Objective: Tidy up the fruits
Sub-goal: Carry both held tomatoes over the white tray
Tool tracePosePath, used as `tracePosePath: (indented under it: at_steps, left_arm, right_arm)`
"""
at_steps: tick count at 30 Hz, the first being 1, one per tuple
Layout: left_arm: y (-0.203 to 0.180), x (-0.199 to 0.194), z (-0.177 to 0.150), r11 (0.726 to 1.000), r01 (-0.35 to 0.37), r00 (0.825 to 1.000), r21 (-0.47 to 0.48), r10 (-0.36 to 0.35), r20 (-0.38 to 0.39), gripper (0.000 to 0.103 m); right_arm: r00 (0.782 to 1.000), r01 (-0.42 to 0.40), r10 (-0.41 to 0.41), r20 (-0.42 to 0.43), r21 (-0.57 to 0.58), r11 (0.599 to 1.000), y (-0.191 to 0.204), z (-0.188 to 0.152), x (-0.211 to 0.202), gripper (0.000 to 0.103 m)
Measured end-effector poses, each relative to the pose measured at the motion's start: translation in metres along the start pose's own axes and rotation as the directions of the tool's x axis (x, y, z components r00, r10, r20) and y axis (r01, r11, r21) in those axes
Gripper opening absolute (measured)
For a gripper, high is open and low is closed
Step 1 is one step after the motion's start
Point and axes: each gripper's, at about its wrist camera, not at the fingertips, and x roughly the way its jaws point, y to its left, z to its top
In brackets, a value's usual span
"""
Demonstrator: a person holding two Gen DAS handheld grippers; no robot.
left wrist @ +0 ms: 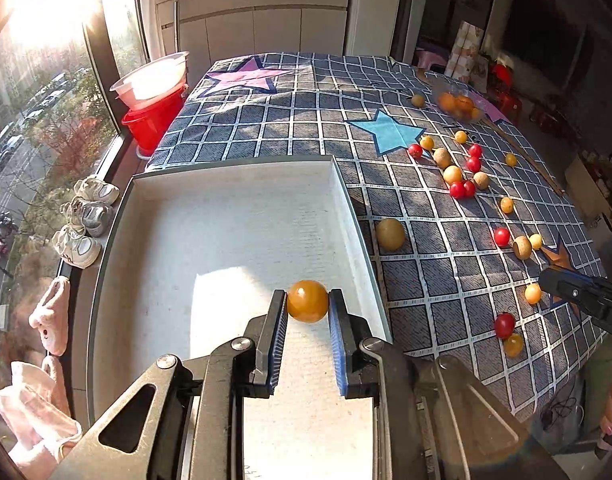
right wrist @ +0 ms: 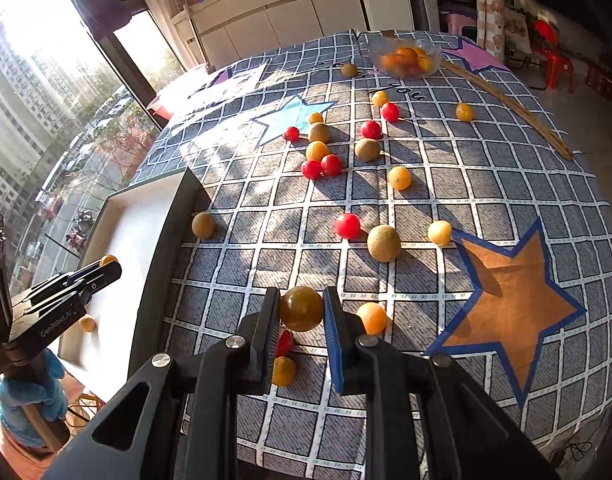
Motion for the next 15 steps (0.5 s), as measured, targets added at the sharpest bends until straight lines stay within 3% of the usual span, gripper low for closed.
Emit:
tracePosePath:
  at_steps: [6, 15]
  left_arm:
    - [0.045, 0.007, 0.005, 0.996, -0.04, 0.999, -0.08, 0.04, -0.001, 0.022]
    - [0.082, 0.039, 0.018, 0.985, -0.104, 0.994, -0.136, 0.099, -0.047, 0.022]
  right_arm:
    - [0.998, -0.054, 0.051, -0.04, -0.077, 0.996, 0.053, 0.023, 0.027, 0.023]
    - [0.989, -0.124, 0.108, -0.103, -0.169, 0.978, 0.126, 0.06, 0.079, 0.023]
